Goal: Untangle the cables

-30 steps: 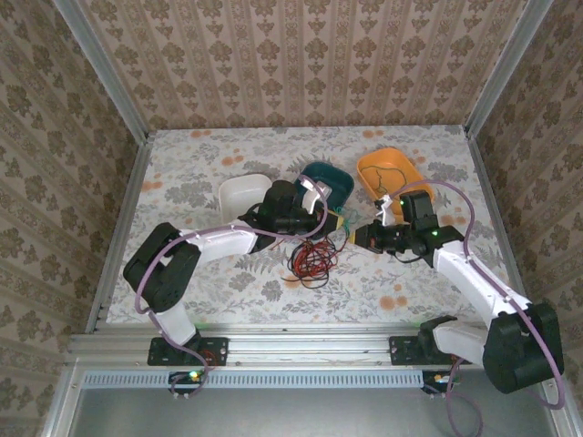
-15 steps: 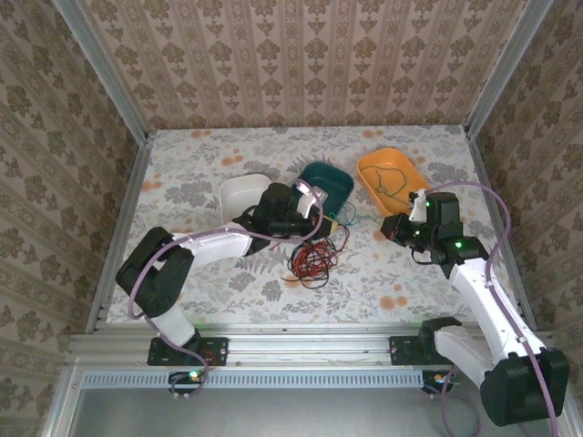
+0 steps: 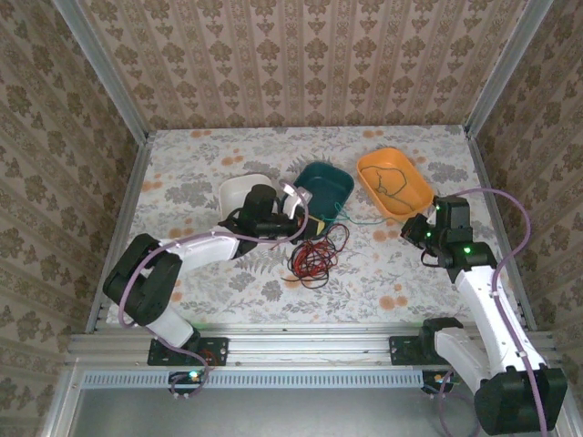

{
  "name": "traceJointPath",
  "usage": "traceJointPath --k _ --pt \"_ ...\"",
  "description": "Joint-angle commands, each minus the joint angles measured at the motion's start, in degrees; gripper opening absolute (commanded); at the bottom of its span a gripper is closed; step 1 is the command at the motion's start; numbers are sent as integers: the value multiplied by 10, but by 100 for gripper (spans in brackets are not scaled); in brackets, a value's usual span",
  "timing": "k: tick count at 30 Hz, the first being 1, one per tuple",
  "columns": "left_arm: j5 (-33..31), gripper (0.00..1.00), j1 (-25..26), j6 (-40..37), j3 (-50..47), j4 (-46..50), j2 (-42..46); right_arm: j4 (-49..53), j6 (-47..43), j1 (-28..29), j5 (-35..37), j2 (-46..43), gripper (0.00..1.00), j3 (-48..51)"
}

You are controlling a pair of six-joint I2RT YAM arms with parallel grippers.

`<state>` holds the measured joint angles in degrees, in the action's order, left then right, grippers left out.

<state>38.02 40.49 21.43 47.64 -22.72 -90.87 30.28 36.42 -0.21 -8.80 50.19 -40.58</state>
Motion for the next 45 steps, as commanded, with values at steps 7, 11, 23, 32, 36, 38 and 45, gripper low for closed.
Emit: traceJointPath --k 7,11,23,32,36,38,45 --pt "8 53 27 -41 53 56 -6 -71 14 -8 -89 -10 0 20" --pt "-4 76 17 38 18 -61 -7 -103 52 -8 -47 -16 0 34" --pt "-106 85 -38 84 -42 -87 45 -272 107 -8 137 95 0 36" --pt "-116 86 -32 84 -37 -69 39 -313 99 -8 177 262 23 -37" --pt "-125 87 -27 73 -28 -50 38 -292 89 -8 140 291 47 -58" --pt "-138 87 -26 67 -24 -34 39 -280 80 -8 130 278 49 -55" --pt "-184 87 -4 5 4 57 31 -220 28 6 112 160 50 -15"
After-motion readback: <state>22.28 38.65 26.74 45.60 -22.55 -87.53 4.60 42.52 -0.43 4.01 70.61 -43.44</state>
